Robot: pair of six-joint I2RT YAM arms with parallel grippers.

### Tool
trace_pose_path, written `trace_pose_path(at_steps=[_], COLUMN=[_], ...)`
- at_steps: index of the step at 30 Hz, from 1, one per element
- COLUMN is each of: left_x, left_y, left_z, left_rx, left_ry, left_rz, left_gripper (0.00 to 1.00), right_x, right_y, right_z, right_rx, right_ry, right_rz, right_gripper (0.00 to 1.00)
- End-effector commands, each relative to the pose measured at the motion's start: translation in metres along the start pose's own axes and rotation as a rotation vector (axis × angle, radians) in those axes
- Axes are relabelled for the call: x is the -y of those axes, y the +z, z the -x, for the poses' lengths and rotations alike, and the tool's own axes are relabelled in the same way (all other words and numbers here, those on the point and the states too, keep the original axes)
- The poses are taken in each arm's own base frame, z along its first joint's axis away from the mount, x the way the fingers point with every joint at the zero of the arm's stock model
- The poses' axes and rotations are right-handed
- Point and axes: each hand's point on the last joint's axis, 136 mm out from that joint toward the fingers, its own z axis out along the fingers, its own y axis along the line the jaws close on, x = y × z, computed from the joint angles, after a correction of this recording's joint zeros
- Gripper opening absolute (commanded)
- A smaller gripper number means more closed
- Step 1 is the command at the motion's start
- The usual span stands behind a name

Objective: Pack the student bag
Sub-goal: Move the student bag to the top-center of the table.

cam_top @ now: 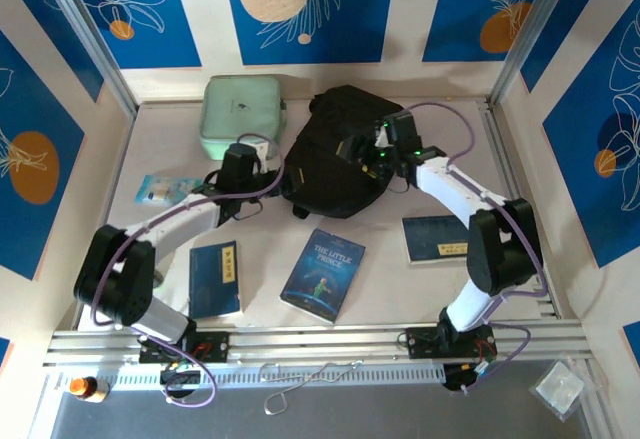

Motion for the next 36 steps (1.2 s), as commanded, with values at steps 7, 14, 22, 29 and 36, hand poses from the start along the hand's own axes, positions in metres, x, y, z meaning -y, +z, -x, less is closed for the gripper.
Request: trace_pose_path(at_steps=[7,14,22,29,36], left_x=[0.041,-0.009,-0.082,-0.064,-0.004], left_y=[0.055,0.074,0.046,0.017,0.008], left_z=[-0.036,-0.067,-0.065,-0.037,-0.024], left_rx=[-0.147,-0.214,-0.161,-0.124,-0.120], left_ry=[-0.040,-0.113,-0.160,-0.034,0.108], left_rz=[-0.062,0.100,0.349,0.296,0.139], left_gripper=[0.67,0.66,0.60,0.61,0.62], right_x=[0.108,0.120,0.086,0.069,0.058], right_y=[-0.007,0.015,0.045,0.059,0.036], right_z=[-0.025,-0.041,-0.077,-0.097,-0.089], right_rx=[-0.060,-0.143,-0.256,-0.309,-0.261], right_ry=[0.156,0.185,0.180,0.161,0.144], right_rz=[-0.337,-0.331,-0.194,-0.169,-0.106], right_gripper=[0.77,0.60,0.39,0.36,0.44])
